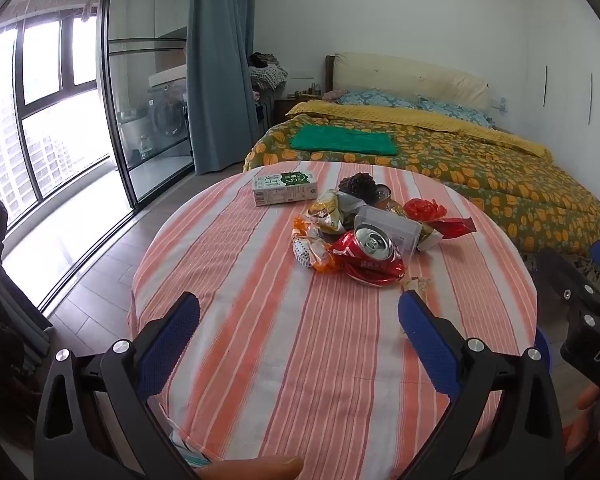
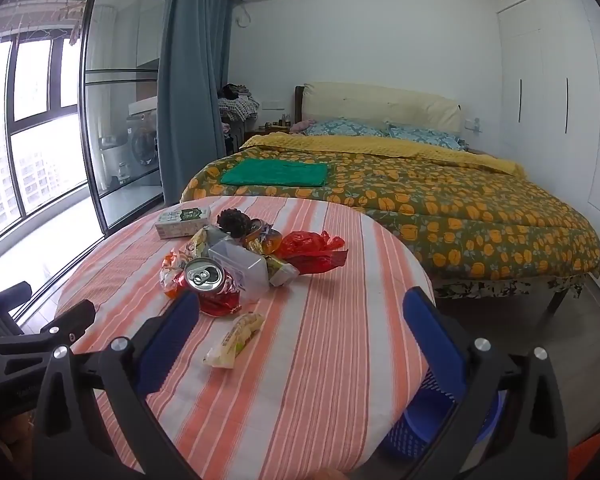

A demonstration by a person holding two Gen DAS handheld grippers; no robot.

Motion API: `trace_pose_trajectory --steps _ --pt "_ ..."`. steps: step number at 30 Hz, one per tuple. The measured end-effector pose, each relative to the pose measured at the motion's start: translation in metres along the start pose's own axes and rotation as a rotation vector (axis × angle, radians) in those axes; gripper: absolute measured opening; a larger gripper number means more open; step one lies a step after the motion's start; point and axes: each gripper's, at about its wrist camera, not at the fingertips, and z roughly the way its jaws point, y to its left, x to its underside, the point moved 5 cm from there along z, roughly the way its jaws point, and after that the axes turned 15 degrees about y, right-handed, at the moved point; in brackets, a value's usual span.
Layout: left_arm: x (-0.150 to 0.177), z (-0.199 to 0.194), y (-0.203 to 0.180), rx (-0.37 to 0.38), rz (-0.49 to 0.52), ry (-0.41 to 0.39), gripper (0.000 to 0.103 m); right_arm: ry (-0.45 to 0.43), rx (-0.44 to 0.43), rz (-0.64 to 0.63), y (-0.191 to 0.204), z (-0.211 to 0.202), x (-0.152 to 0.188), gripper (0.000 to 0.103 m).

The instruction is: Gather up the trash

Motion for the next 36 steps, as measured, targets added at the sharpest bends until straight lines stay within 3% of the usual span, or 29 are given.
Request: trace_pose_trajectory --steps 15,36 --pt "0.008 -0.015 -0.011 -0.004 0.013 -0.013 0.099 -0.005 0.016 0.01 -0.001 -0.008 0.005 0.099" --pt "0.02 -0.006 -0.012 -0.005 0.02 0.018 0.098 0.015 0.017 0.033 -0.013 -0.003 0.01 0.099"
